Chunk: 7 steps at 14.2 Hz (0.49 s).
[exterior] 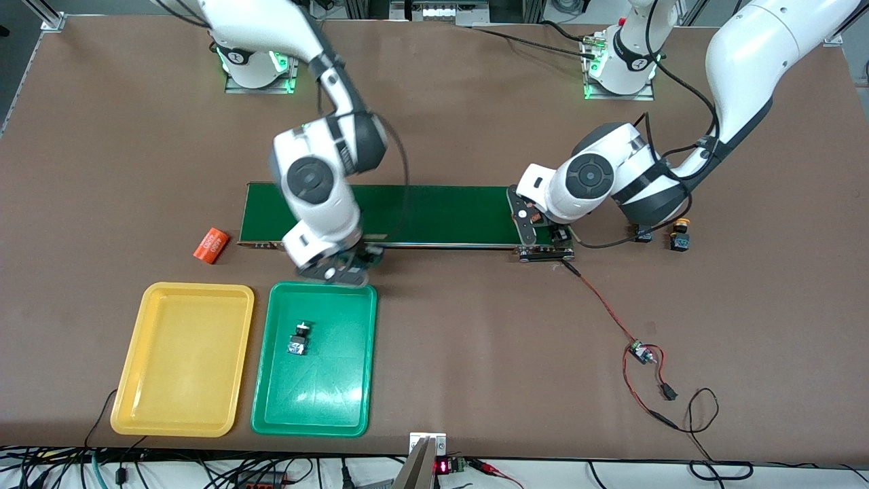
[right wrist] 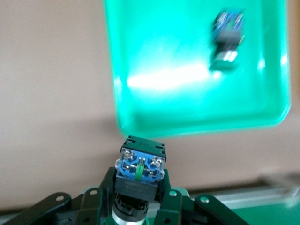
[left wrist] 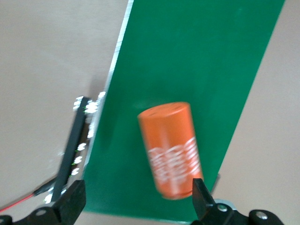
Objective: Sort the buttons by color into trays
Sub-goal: 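Carry the button to the green tray while the left gripper withdraws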
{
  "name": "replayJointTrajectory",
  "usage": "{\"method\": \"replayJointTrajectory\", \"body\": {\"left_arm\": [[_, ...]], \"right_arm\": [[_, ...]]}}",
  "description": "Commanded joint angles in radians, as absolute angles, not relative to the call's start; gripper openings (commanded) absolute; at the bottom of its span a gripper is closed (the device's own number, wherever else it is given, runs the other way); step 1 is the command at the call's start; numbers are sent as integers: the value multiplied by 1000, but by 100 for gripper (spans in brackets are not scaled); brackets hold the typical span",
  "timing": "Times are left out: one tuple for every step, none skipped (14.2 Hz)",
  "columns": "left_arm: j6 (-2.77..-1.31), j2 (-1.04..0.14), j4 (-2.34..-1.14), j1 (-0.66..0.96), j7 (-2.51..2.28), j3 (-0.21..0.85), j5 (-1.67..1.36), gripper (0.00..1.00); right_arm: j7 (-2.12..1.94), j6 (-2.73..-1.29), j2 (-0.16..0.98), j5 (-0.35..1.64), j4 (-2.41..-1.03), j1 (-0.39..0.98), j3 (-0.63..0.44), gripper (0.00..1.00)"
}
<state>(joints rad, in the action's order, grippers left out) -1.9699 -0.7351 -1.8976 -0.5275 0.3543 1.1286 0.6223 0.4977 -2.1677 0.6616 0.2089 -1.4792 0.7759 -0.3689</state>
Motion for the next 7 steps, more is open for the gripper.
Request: {"method": "replayJointTrajectory", "body": {"left_arm": [[-1935, -690, -1878, -592, 240, 1147, 632, 100], [-1909, -690, -1864, -603, 157, 1147, 632, 100], [-1882, -690, -1846, -609, 74, 1144, 632, 100], [-1850, -690, -1836, -621, -21, 1144, 632, 100], [-1839, -690, -1836, -639, -123, 1144, 634, 100], [-1835, -690, -1836, -662, -232, 1146, 634, 100], [-1833, -690, -1836, -673, -323, 1146, 634, 100]], "right_arm": [[399, -2166, 750, 203, -1341, 683, -351, 0], [364, -2171, 779, 202, -1307, 664, -351, 0], [321, -2198, 816, 204, -1271, 648, -351, 0], [293, -2235, 854, 204, -1243, 637, -351, 0], [267, -2270, 886, 204, -1224, 632, -350, 0], [249, -2304, 911, 206, -1210, 632, -350, 0], [238, -2313, 926, 206, -1197, 630, -348, 0]]}}
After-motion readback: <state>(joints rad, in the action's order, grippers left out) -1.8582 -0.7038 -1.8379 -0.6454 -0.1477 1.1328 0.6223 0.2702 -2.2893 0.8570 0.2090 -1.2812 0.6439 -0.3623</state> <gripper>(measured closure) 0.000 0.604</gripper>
